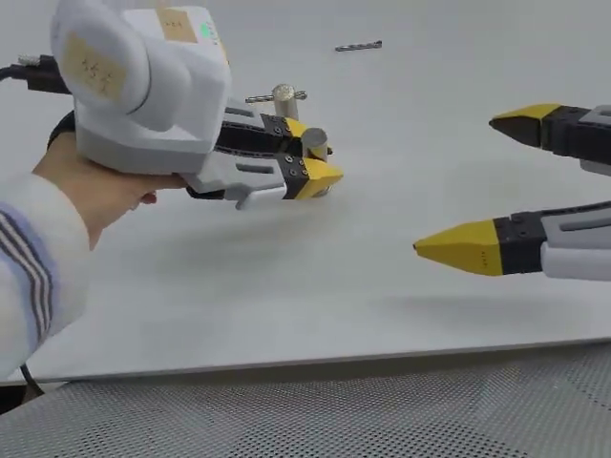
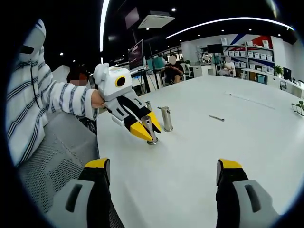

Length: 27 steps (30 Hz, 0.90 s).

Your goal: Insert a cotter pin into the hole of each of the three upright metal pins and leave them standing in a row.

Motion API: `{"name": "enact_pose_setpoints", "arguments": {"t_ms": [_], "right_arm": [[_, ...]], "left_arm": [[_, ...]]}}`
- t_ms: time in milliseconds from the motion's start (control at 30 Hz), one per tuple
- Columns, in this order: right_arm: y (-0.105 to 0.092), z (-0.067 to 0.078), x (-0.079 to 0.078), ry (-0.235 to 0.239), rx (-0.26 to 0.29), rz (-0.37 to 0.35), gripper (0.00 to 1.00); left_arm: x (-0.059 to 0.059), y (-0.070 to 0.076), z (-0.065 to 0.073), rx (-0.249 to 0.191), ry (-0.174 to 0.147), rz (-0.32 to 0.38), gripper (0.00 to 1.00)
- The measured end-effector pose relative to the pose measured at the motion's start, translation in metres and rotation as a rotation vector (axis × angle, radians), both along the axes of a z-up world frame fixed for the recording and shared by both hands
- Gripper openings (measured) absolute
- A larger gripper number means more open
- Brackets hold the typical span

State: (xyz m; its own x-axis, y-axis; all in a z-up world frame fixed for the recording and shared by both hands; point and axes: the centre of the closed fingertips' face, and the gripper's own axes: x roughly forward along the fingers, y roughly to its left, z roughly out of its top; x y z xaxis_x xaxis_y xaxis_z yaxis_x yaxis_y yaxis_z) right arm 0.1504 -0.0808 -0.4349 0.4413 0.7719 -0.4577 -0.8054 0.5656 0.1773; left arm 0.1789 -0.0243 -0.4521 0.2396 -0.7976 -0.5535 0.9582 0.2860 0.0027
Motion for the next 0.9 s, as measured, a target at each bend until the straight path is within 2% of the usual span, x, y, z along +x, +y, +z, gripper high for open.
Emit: {"name": "enact_pose_setpoints", "arguments": {"t_ms": [300,467,533,600,733,800,900], "right_arm": [[0.001,-0.001,-0.002,0.003,-0.006,0.004,0.91],[0.003,0.000,-0.003,0.002,-0.005,0.007,0.91],[0.002,-0.001,-0.001,0.003,-0.006,0.008,0.91],[0.002,-0.001,-0.001,0.003,-0.004,0.008,0.91],[0.002,-0.001,-0.001,0.004,-0.009,0.011,0.91],[0.003,-0.001,-0.001,0.003,-0.009,0.012,0.91],[0.003,-0.001,0.000,0.002,-0.009,0.013,0.91]], "left_arm": [[-0.003,-0.003,-0.005,0.005,0.002,-0.008,0.10],[-0.001,-0.002,-0.009,-0.014,0.016,0.004,0.10],[0.002,0.000,-0.010,-0.021,0.004,0.000,0.10],[0.004,0.004,-0.012,-0.025,0.018,0.003,0.10],[0.005,0.006,-0.013,-0.030,0.004,0.001,0.10],[0.004,0.007,-0.013,-0.039,0.012,0.001,0.10],[0.005,0.008,-0.013,-0.039,-0.008,-0.007,0.10]]}}
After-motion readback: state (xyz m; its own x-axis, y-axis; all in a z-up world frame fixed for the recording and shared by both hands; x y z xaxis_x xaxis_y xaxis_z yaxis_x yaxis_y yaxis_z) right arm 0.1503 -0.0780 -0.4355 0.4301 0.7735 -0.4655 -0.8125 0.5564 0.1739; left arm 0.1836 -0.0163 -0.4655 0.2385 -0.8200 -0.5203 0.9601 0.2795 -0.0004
